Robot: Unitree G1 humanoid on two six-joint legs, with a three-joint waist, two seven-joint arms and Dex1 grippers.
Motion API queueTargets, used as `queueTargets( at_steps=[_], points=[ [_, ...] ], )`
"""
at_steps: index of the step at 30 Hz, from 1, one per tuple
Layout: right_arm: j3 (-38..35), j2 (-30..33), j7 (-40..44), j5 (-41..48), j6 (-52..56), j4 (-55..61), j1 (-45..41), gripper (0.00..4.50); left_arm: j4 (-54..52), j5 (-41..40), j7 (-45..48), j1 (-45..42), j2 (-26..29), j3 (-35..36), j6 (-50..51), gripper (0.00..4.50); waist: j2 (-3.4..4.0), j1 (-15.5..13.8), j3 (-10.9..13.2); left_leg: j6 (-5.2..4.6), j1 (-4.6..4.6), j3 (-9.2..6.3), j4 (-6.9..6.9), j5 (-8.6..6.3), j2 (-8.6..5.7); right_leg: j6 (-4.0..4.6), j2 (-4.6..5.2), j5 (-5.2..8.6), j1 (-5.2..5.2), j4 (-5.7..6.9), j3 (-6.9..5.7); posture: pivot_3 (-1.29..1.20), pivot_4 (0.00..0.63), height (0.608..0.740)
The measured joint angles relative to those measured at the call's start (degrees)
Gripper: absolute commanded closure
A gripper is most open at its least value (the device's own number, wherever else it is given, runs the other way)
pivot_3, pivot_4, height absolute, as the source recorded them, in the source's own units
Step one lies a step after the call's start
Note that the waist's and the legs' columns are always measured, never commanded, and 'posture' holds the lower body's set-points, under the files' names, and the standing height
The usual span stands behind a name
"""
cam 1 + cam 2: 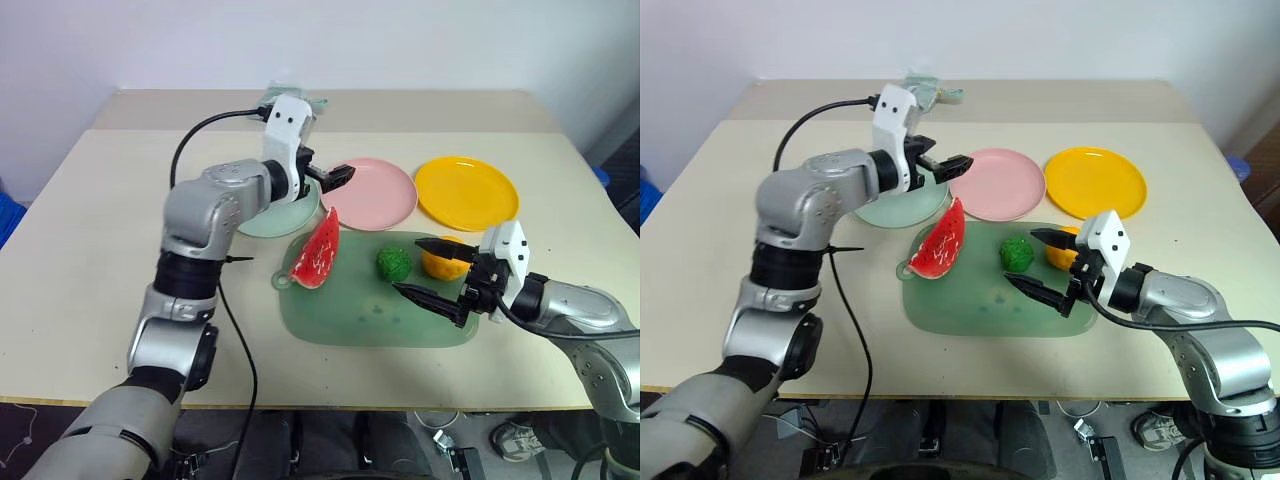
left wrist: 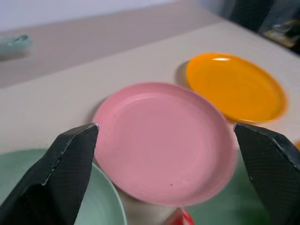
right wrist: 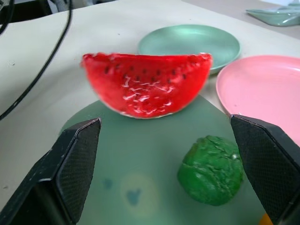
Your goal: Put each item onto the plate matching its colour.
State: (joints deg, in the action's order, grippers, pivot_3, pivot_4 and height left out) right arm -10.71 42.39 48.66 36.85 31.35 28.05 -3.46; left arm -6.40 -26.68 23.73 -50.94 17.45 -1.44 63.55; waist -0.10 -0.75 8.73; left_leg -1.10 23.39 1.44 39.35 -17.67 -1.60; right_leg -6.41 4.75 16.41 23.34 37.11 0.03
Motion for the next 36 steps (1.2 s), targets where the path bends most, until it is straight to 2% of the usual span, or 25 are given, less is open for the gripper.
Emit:
queueTargets(
  at_steps=[3,6,12,14,18,20,22,23,26,31,33,36],
  points=[
    [-0.2,0.6,0.4,0.7,0.7,0.6,0.0,0.0,-8.4,-2.4,-0.1,3.5,2.9,-0.2,7.4,0.06,0.0,0.0,0.0,-0.01,0.0,-0.02,0.03,0.0,0.0,0.0,0.01,0.0,-0.03,0.0,0.0,0.0,0.15,0.74],
    [-0.1,0.7,0.8,0.7,0.7,0.6,-0.1,0.0,-14.3,-2.7,-1.2,7.3,4.5,-3.6,12.7,0.06,0.0,-0.1,0.0,0.0,-0.02,-0.04,0.03,0.0,0.0,0.0,0.0,0.0,-0.07,0.01,0.0,0.0,0.15,0.74],
    [1.2,0.1,1.4,0.4,0.2,0.3,-0.3,0.0,-14.5,0.5,-6.5,9.8,2.2,-9.1,15.0,0.06,0.0,-0.1,0.0,-0.01,-0.02,-0.04,0.05,0.0,-0.01,0.0,-0.01,0.0,-0.07,0.02,0.0,0.0,0.15,0.74],
    [1.2,-0.1,1.6,0.3,-0.4,0.2,-0.3,0.0,-14.5,1.0,-7.2,10.4,0.3,-9.8,15.2,0.57,0.0,-0.1,0.0,-0.01,-0.02,-0.04,0.07,-0.01,-0.01,0.0,-0.01,0.0,-0.08,0.02,0.0,0.0,0.15,0.74],
    [1.2,-0.3,2.1,0.0,-1.4,-0.2,0.1,0.0,-14.5,1.2,-7.9,11.6,-0.7,-10.7,15.6,2.36,0.0,0.0,0.0,0.0,-0.03,-0.04,0.06,0.0,0.0,0.01,-0.02,0.0,-0.07,0.03,0.0,0.0,0.15,0.74],
    [1.2,-0.3,2.2,-0.2,-1.9,-0.3,0.3,0.0,-14.5,1.3,-7.9,11.8,-0.8,-10.6,15.6,3.49,0.0,0.0,0.0,0.0,-0.03,-0.04,0.06,0.0,0.0,0.01,-0.02,0.0,-0.08,0.03,0.0,0.0,0.15,0.74],
    [1.2,-0.5,2.3,-0.5,-2.3,-0.4,0.6,0.0,-14.7,1.4,-7.9,11.8,-0.7,-10.3,15.2,4.33,0.0,-0.1,0.0,-0.01,-0.04,-0.05,0.07,0.0,0.0,0.01,-0.01,0.0,-0.1,0.03,-0.01,0.0,0.15,0.74],
    [1.2,-0.7,2.3,-0.6,-2.6,-0.4,0.8,0.0,-14.7,1.5,-7.9,11.8,-0.4,-10.2,15.1,4.47,0.0,-0.1,0.0,0.0,-0.04,-0.05,0.07,0.0,0.0,0.01,-0.01,0.0,-0.11,0.03,-0.01,0.0,0.15,0.74],
    [1.2,-0.8,2.4,-0.9,-3.3,-0.7,0.9,0.0,-14.2,2.0,-7.8,11.6,-0.5,-10.1,14.2,4.47,0.0,-0.1,0.0,-0.01,-0.04,-0.04,0.08,0.0,0.0,0.01,-0.01,0.0,-0.11,0.02,-0.01,0.0,0.15,0.74],
    [1.4,-0.8,2.1,-2.1,-4.0,-1.6,0.3,0.0,-9.6,2.5,-9.2,5.9,-5.1,-5.5,11.4,4.47,-0.01,-0.1,0.0,-0.02,-0.02,-0.06,0.16,-0.01,0.0,0.0,-0.02,0.0,-0.12,0.04,-0.04,0.0,0.15,0.74],
    [2.2,-0.9,1.1,-3.7,-4.4,-2.7,-1.4,0.0,-3.2,4.0,-10.2,0.9,-7.0,-4.3,8.0,4.47,-0.02,-0.1,0.0,-0.01,-0.01,-0.06,0.24,-0.01,-0.01,0.0,-0.05,0.0,-0.11,0.09,-0.07,0.0,0.15,0.74],
    [3.3,-1.5,-1.4,-6.4,-4.7,-4.9,-3.8,0.0,12.5,6.8,-11.0,-8.5,-10.6,-3.0,-0.6,4.47,-0.02,-0.3,0.0,-0.06,0.01,-0.06,0.31,-0.03,-0.02,0.0,-0.08,0.0,-0.15,0.1,-0.14,0.0,0.15,0.74]
  ],
)
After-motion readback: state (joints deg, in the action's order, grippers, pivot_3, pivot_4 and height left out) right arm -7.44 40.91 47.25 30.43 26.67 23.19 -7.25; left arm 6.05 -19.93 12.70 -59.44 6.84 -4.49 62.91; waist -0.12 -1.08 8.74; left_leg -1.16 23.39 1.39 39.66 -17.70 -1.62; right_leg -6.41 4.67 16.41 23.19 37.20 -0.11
